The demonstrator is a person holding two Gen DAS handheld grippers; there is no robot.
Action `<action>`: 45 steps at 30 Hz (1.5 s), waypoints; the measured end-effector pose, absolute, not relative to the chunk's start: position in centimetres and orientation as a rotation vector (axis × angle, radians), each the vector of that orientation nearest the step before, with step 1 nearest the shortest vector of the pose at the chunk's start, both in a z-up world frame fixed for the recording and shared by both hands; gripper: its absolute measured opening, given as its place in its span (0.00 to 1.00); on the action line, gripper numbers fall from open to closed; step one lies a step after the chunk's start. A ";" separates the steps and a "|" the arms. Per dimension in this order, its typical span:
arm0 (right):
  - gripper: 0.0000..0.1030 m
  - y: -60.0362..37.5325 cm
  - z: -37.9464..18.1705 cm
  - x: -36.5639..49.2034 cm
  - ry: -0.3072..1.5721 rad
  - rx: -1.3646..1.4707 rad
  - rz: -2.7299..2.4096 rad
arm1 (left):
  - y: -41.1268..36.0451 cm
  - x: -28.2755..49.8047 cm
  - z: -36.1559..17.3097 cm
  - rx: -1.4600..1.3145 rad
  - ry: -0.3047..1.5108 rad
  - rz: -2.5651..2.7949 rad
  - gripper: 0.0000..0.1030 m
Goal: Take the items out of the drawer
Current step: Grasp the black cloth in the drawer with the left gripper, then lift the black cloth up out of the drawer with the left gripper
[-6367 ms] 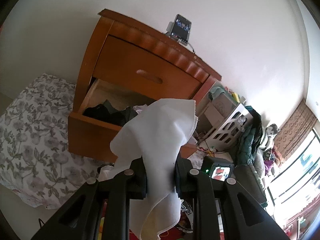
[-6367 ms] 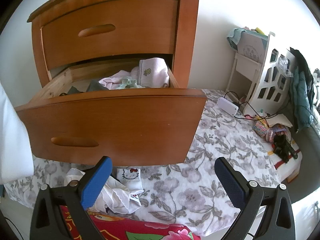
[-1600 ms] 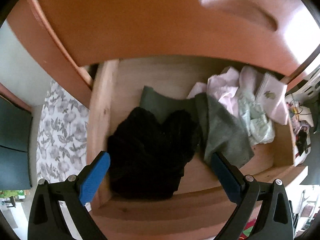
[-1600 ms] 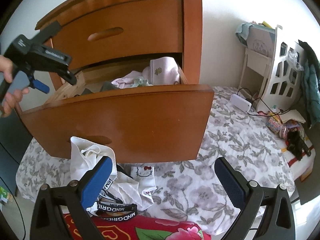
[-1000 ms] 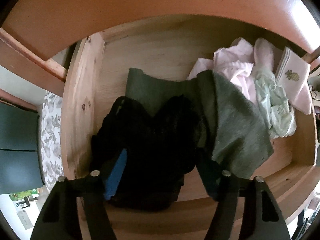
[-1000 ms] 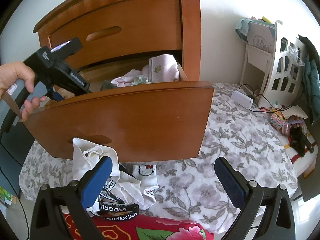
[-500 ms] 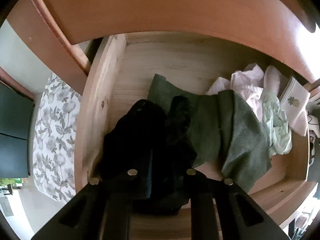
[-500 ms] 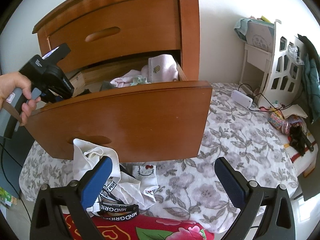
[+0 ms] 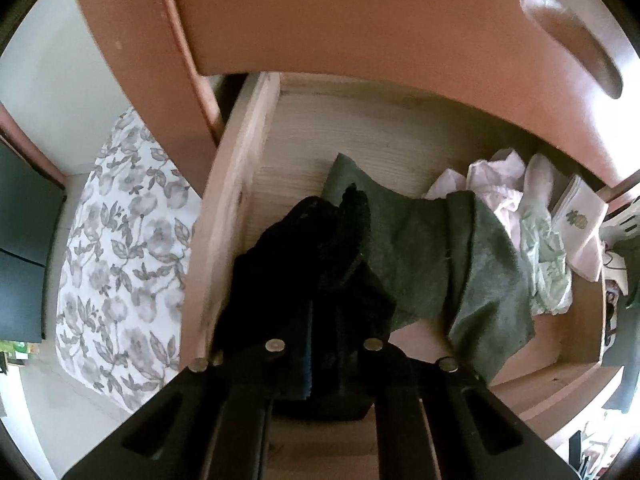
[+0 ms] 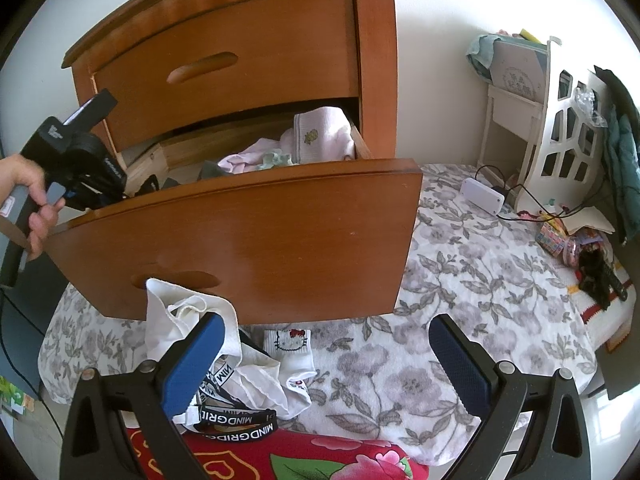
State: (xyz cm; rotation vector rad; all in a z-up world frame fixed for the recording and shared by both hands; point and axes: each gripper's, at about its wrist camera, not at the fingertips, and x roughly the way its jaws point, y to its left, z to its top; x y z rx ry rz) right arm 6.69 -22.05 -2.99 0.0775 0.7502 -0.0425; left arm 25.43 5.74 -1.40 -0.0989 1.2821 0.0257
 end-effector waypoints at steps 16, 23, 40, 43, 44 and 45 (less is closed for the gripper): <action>1.00 -21.9 -2.9 6.6 0.742 0.061 -0.062 | 6.9 20.9 2.8 -0.161 1.051 0.011 0.06; 1.00 -21.8 -2.8 6.5 0.739 0.046 -0.075 | 7.5 20.2 4.5 -0.179 0.997 -0.011 0.05; 1.00 -21.6 -2.7 6.6 0.736 0.030 -0.086 | 7.9 18.3 10.9 -0.253 0.805 -0.108 0.05; 1.00 -21.4 -2.7 6.5 0.732 0.022 -0.089 | 7.7 17.8 11.8 -0.250 0.779 -0.121 0.05; 1.00 -21.4 -2.6 6.5 0.732 0.020 -0.090 | 7.6 17.6 12.1 -0.252 0.773 -0.127 0.05; 1.00 -21.4 -2.6 6.5 0.732 0.017 -0.091 | 7.6 17.5 12.3 -0.253 0.768 -0.129 0.05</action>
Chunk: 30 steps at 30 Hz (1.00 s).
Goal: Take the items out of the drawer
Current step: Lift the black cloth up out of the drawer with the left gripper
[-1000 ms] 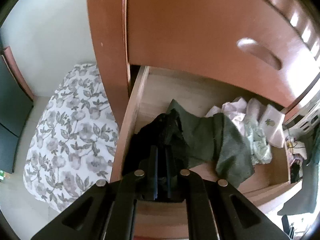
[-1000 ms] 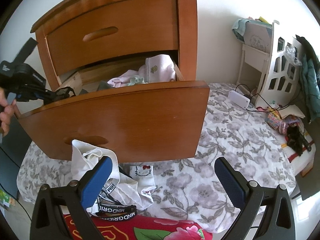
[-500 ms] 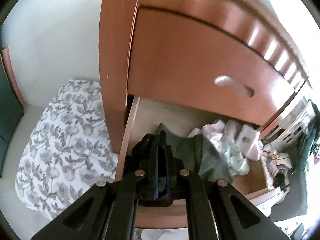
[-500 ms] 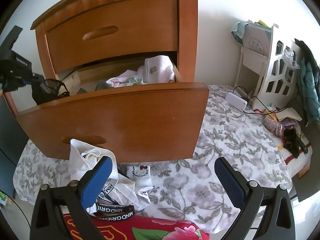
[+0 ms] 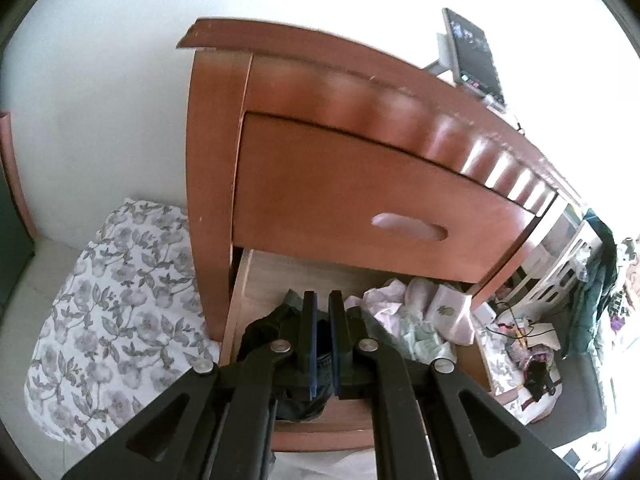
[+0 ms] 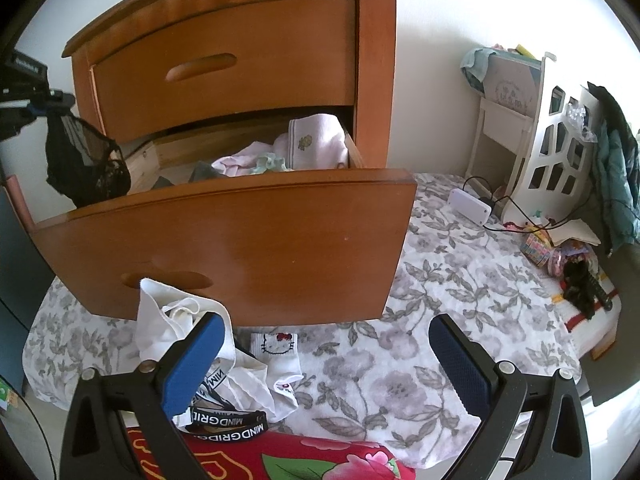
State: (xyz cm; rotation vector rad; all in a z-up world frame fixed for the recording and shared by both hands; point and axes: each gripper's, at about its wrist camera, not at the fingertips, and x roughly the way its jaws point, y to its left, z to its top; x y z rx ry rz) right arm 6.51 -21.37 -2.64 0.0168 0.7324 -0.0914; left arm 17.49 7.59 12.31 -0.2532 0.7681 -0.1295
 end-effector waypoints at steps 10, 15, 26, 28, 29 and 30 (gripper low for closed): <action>1.00 -21.1 -2.6 6.5 0.730 -0.004 -0.101 | 8.0 16.3 15.2 -0.257 0.712 -0.144 0.04; 1.00 -20.9 -2.5 6.5 0.728 -0.012 -0.105 | 8.4 15.6 17.5 -0.261 0.669 -0.151 0.04; 1.00 -20.8 -2.4 6.4 0.717 -0.028 -0.113 | 7.0 12.3 22.2 -0.260 0.576 -0.209 0.04; 1.00 -20.8 -2.4 6.3 0.715 -0.028 -0.113 | 6.6 11.7 22.7 -0.261 0.568 -0.225 0.04; 1.00 -20.8 -2.3 6.3 0.714 -0.029 -0.113 | 6.4 11.4 23.0 -0.259 0.565 -0.233 0.04; 1.00 -20.8 -2.3 6.3 0.713 -0.029 -0.113 | 6.2 11.1 23.3 -0.258 0.561 -0.242 0.04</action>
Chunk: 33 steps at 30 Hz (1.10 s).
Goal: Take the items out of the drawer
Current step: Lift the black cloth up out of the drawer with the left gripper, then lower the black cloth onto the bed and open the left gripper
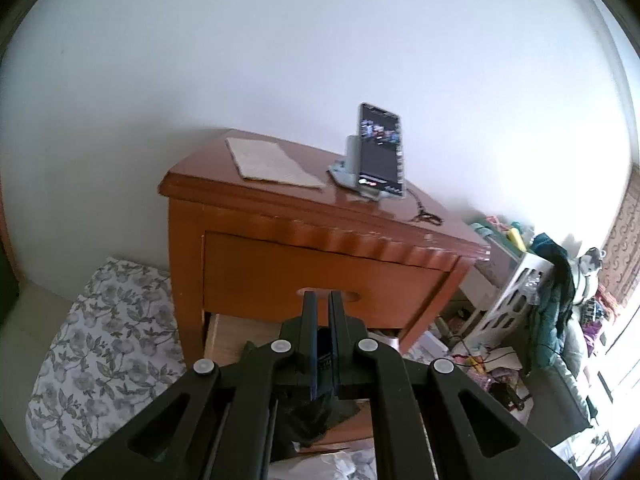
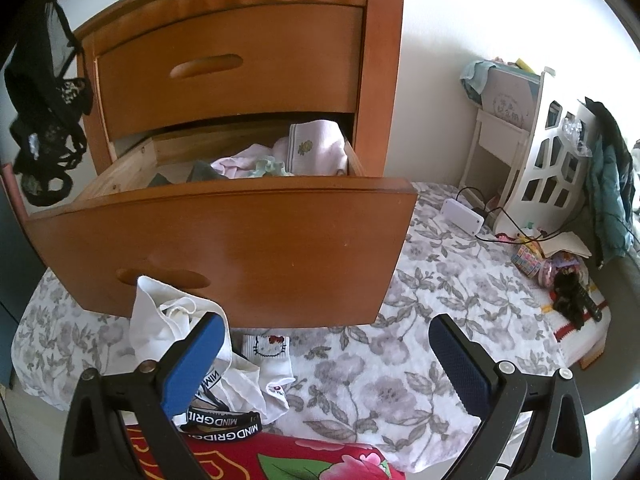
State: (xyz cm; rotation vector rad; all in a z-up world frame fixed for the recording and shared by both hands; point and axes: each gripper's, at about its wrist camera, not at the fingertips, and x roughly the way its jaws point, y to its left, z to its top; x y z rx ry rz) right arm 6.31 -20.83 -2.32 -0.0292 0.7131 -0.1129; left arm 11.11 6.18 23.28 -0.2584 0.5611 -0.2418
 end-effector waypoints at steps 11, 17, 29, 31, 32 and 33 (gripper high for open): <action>1.00 -20.8 -2.2 6.2 0.702 -0.034 -0.109 | 4.0 8.4 24.9 -0.219 0.552 -0.311 0.04; 1.00 -20.6 -1.9 5.9 0.686 -0.039 -0.104 | 2.9 7.5 24.6 -0.200 0.578 -0.337 0.04; 1.00 -20.3 -1.6 5.4 0.655 -0.050 -0.084 | -0.1 7.1 21.2 -0.165 0.676 -0.382 0.04; 1.00 -20.3 -1.5 5.3 0.652 -0.046 -0.079 | -0.7 7.3 20.5 -0.150 0.693 -0.387 0.04; 1.00 -20.3 -1.5 5.3 0.652 -0.044 -0.077 | -1.0 7.3 20.1 -0.145 0.703 -0.390 0.04; 1.00 -20.4 -1.5 5.2 0.651 -0.042 -0.075 | -1.2 7.4 19.7 -0.142 0.714 -0.394 0.04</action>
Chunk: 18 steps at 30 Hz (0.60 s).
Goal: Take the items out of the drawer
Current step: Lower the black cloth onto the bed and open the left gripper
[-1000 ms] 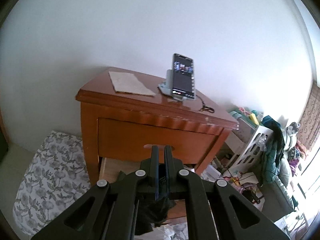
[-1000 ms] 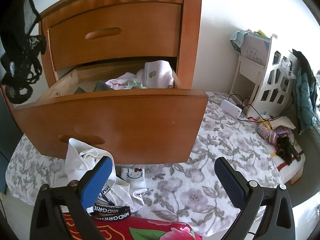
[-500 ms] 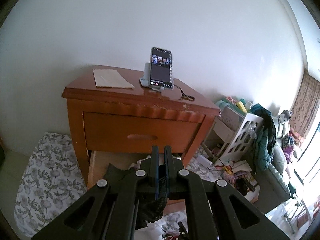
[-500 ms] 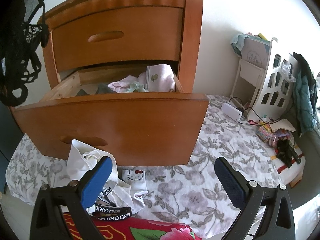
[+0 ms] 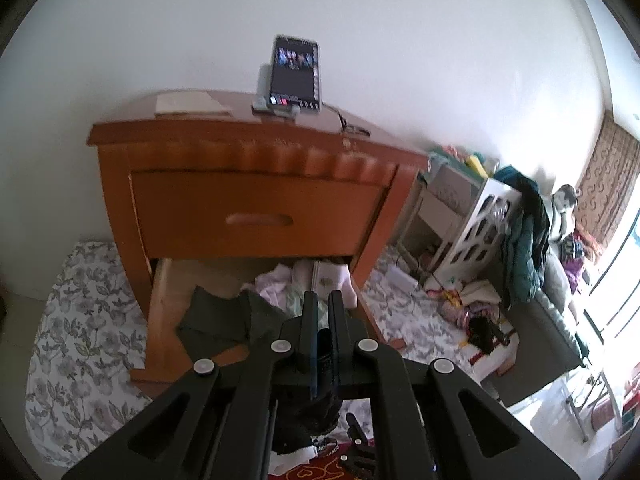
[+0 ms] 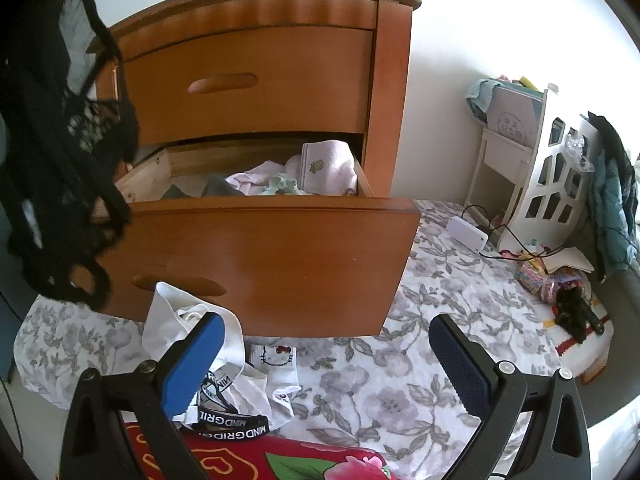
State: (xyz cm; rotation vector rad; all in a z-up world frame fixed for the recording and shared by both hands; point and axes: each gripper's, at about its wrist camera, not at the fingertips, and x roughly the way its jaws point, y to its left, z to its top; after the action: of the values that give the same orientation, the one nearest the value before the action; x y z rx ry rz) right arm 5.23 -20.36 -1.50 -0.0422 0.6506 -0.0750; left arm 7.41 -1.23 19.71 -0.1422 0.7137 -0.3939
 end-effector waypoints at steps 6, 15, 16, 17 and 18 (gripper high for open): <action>1.00 -20.4 -1.5 5.1 0.646 -0.038 -0.076 | -3.0 8.0 16.8 -0.127 0.784 -0.413 0.04; 1.00 -20.5 -1.5 5.2 0.645 -0.028 -0.074 | -4.4 9.3 12.4 -0.126 0.877 -0.412 0.04; 1.00 -20.5 -1.5 5.2 0.646 -0.026 -0.074 | -4.3 9.5 11.8 -0.130 0.890 -0.411 0.05; 1.00 -20.5 -1.5 5.2 0.645 -0.026 -0.073 | -4.3 9.7 11.0 -0.134 0.907 -0.408 0.05; 1.00 -20.5 -1.5 5.2 0.645 -0.025 -0.073 | -4.2 9.7 10.2 -0.137 0.924 -0.405 0.05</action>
State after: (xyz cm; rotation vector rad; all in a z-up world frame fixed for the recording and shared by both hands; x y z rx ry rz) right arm 5.18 -20.47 -1.47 -0.0253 0.6451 -0.0727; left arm 9.75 -4.19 10.17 -0.1373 0.9237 -0.4052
